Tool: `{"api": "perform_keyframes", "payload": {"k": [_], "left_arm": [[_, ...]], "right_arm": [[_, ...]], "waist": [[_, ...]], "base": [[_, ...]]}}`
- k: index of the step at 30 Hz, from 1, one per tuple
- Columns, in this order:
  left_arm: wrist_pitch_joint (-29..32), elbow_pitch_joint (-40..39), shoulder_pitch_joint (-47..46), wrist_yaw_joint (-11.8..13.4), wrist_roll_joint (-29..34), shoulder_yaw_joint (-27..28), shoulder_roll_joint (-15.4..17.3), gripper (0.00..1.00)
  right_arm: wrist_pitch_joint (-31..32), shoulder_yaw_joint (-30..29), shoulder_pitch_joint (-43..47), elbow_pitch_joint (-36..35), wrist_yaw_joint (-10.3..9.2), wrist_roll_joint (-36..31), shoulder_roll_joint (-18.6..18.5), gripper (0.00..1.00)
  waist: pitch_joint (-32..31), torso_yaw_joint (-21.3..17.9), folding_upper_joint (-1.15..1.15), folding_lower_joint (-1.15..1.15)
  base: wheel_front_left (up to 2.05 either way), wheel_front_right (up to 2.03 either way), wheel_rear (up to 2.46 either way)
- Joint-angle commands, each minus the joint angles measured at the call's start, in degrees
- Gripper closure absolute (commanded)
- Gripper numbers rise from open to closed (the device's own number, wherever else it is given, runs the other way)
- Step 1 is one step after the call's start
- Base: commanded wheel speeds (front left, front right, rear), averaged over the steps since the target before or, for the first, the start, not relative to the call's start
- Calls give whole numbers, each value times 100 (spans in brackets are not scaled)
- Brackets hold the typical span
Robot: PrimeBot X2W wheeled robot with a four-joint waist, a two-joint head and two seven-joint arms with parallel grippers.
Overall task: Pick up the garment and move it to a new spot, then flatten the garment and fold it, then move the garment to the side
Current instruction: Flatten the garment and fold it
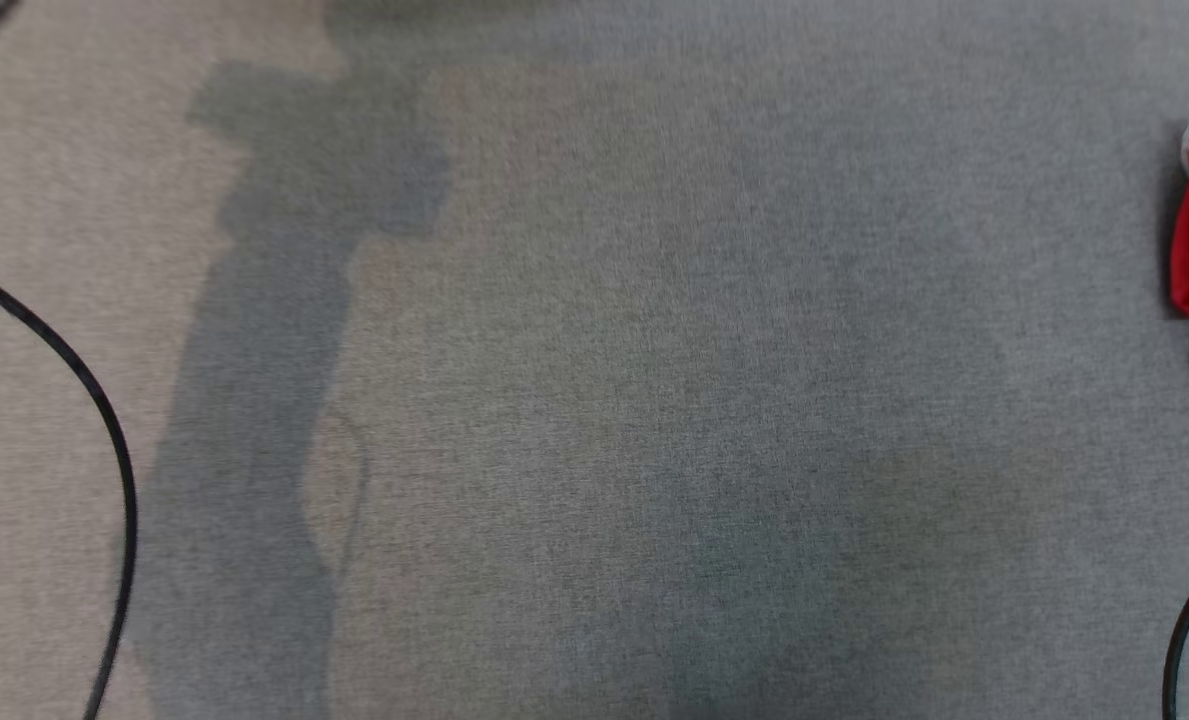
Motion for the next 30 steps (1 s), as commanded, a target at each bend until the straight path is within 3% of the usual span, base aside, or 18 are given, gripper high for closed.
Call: {"api": "perform_keyframes", "payload": {"k": [1, 4, 7, 14, 23, 30], "left_arm": [[-101, 109, -311, -4, 215, 23, 16, 100], [-155, -3, -661, -4, 582, 231, -44, 100], [-154, -381, -392, -5, 975, 530, -154, 100], [-158, -715, 746, -5, 1377, 524, -355, 100], [-158, -667, 2241, -6, 1498, 257, -534, 100], [-158, -336, 2984, -6, 1714, -354, -609, 100]], "right_arm": [[-24, -215, -136, 24, -2, -193, 69, 100], [-25, -661, -284, -62, -2, -538, 254, 100], [-26, -884, -70, -113, -2, -782, 506, 100], [-27, -584, 669, 228, -2, -846, 675, 100], [-27, 107, 1745, 559, -2, -539, 391, 100], [-28, 709, 2382, 816, -2, -23, 51, 100]], "waist": [[520, -222, 0, 0], [734, -249, 0, 0], [901, -257, 0, 0], [1021, -131, 0, 0], [656, 211, 0, 0], [203, 472, 0, 0]], "base": [[0, 0, 0], [0, 0, 0], [0, 0, 0], [0, 0, 0], [0, 0, 0], [0, 0, 0]]}}
